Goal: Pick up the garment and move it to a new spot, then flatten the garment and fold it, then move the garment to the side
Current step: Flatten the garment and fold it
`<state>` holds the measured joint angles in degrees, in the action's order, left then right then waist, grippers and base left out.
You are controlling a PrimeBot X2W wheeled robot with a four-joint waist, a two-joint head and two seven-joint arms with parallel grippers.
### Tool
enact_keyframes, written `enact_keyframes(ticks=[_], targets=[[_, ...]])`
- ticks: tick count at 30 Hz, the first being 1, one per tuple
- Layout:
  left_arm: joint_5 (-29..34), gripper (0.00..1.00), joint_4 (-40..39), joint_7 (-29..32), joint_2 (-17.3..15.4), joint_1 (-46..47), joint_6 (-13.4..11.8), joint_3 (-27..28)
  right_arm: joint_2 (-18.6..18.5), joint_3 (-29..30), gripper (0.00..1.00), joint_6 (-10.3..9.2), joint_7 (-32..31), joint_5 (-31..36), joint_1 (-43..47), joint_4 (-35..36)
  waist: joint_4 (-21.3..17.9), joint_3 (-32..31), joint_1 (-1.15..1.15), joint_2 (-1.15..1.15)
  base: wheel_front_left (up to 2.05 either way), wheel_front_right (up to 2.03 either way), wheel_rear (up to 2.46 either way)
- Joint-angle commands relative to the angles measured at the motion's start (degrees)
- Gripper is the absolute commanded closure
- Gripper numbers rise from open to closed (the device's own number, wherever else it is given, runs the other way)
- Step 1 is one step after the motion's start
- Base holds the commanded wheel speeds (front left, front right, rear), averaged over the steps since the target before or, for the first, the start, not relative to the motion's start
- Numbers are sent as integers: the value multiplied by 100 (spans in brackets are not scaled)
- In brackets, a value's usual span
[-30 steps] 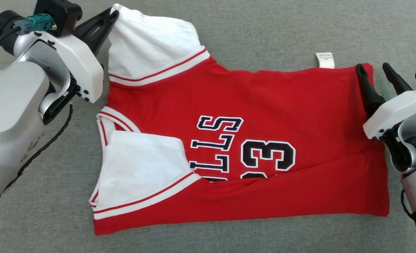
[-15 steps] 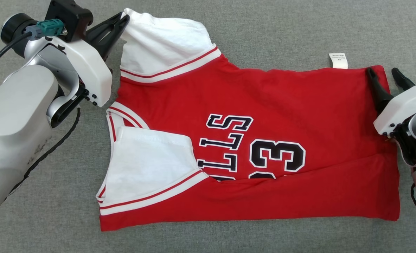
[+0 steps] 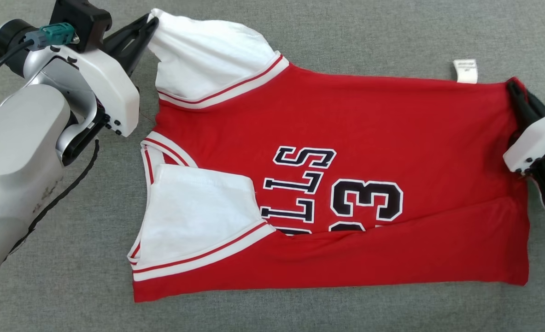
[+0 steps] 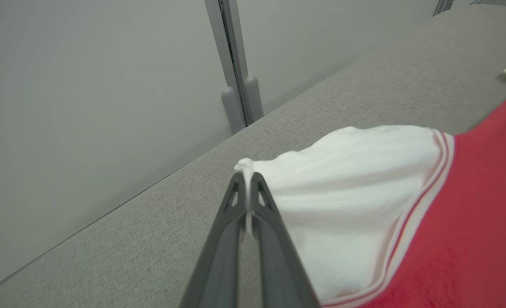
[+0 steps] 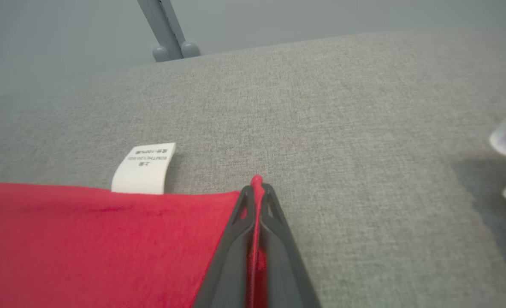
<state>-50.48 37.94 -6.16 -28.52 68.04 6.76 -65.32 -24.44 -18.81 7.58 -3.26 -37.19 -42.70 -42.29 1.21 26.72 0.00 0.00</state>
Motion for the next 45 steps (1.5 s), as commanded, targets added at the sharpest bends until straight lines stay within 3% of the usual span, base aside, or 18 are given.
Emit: enact_keyframes(ticks=[1, 16, 24, 34, 45], targets=[[-38, 100, 71, -66, -13, 74, -84, 58, -107, 5, 100, -14, 150, -21, -148, -65, 25, 18, 0, 0, 0, 0, 0], [-18, 100, 696, -605, 372, 265, -333, 248, -282, 13, 100, -15, 1270, 380, -1028, -718, 151, 37, 0, 0, 0, 0, 0], [67, 100, 900, -818, 560, 31, -128, 170, -322, -551, 100, -13, 1535, 160, -901, -800, 185, -185, 0, 0, 0, 0, 0], [112, 100, 404, -856, 288, -454, 12, -45, -724, -1009, 100, -13, 1818, -382, -286, -414, 232, -632, 0, 0, 0, 0, 0], [-260, 100, -1203, -370, -519, -1222, 65, -523, -1321, -1445, 100, -13, 1852, -1008, 529, 163, 399, -1047, 0, 0, 0, 0, 0]])
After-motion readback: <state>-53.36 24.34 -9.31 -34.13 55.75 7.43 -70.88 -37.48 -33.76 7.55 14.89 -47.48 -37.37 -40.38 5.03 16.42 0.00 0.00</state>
